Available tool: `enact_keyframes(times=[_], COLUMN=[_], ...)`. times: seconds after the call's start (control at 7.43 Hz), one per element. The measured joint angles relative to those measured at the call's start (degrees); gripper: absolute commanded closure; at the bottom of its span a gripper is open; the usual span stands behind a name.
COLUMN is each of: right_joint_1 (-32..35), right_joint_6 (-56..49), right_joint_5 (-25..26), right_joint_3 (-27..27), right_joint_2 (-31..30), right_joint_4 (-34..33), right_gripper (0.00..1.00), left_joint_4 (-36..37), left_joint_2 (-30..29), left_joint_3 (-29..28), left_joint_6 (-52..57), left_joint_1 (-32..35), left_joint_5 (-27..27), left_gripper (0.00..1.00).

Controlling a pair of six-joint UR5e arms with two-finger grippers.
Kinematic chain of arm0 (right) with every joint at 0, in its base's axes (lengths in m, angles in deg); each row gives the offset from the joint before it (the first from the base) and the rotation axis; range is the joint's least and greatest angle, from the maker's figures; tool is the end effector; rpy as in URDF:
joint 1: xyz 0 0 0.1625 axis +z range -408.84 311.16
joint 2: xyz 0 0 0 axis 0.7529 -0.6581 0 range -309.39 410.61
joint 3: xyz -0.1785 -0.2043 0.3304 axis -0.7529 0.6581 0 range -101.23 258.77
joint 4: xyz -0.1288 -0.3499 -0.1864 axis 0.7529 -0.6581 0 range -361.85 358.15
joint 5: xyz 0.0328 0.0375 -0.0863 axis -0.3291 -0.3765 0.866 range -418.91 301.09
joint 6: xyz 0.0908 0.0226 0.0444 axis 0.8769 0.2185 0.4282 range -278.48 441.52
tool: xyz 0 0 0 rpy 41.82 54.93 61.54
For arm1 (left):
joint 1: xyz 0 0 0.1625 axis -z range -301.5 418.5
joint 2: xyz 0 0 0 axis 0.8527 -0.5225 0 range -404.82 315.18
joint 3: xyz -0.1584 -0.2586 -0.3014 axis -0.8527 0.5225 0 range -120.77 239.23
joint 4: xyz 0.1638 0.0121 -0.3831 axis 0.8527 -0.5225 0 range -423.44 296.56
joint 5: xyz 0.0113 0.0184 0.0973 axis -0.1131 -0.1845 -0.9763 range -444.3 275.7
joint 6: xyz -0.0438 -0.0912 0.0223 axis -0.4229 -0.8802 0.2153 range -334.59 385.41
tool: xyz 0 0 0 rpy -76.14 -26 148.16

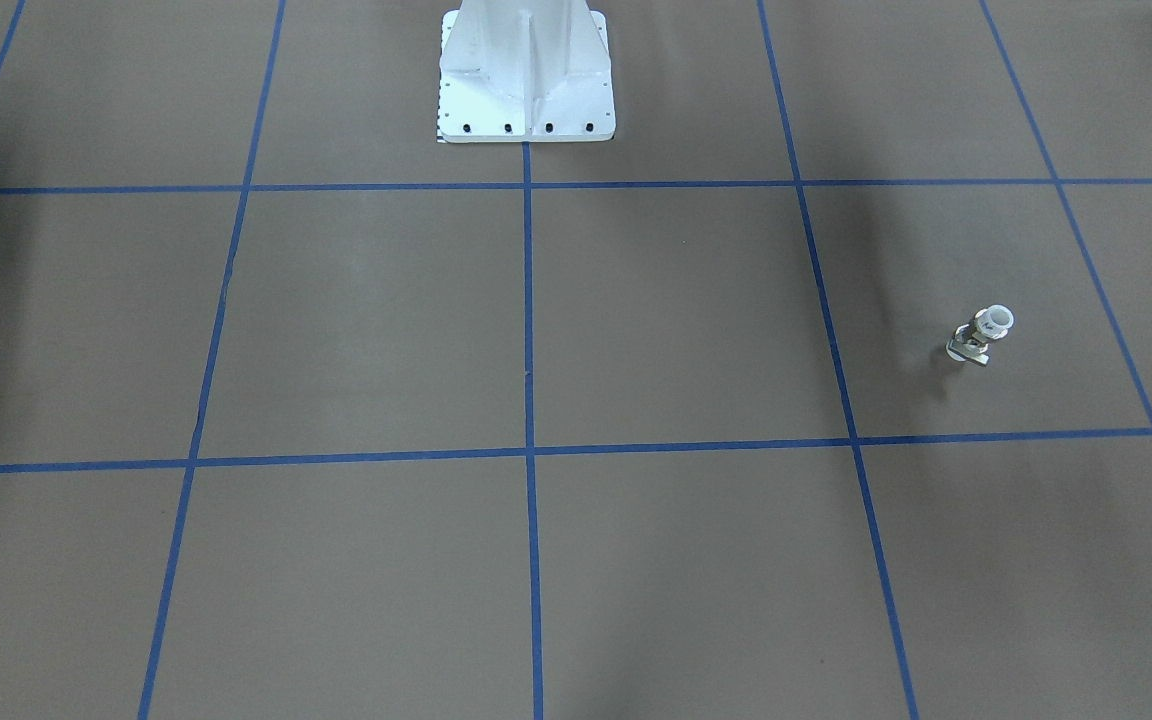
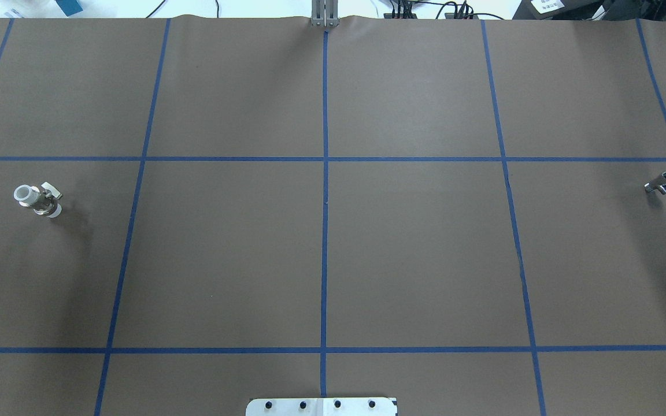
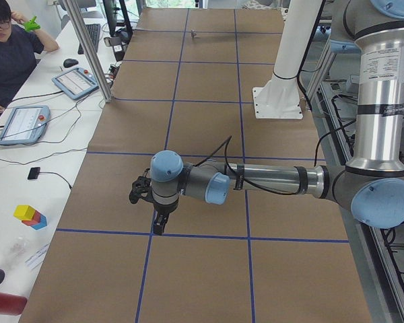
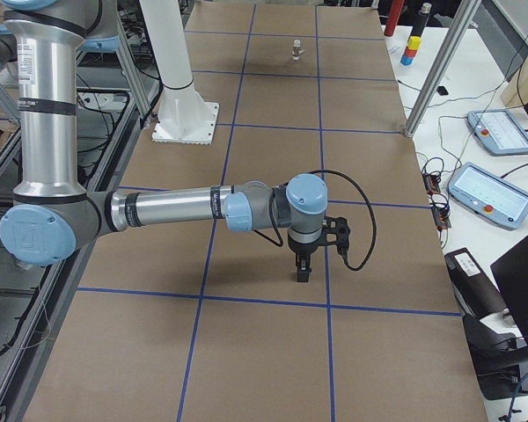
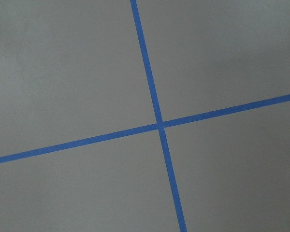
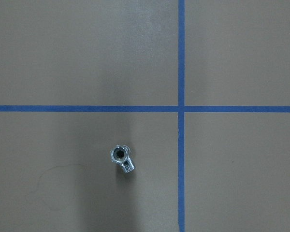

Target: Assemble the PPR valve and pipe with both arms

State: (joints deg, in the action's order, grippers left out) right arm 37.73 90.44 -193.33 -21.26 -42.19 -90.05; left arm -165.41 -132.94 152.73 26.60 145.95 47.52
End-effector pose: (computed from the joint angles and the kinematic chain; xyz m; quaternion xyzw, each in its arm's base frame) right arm 0.0320 -0.4837 0.5972 0.0319 -0.3825 0.0145 0.9233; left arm -0.0422 -0.4981 0.6303 0.1062 0.3557 0.0724 0.9257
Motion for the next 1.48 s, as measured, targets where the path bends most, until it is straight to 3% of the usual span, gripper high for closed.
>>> enact_keyframes(times=[1.21, 1.48], right_joint_1=[0.0, 0.0], right_joint_6=[0.1, 0.1], right_joint_5=[-0.2, -0.2], right_joint_3=[-0.7, -0.8], right_joint_2=[0.0, 0.0], right_joint_4=[0.0, 0.0], right_gripper=[0.00, 0.00], left_joint_4=[-2.7, -3.4], left_joint_2=[-1.5, -4.4], left_joint_3=[0.1, 0.9], left_joint_6=[-0.2, -7.9], left_joint_1=[-1.8, -7.2], left_joint_5=[0.0, 0.4], left_gripper=[0.00, 0.00])
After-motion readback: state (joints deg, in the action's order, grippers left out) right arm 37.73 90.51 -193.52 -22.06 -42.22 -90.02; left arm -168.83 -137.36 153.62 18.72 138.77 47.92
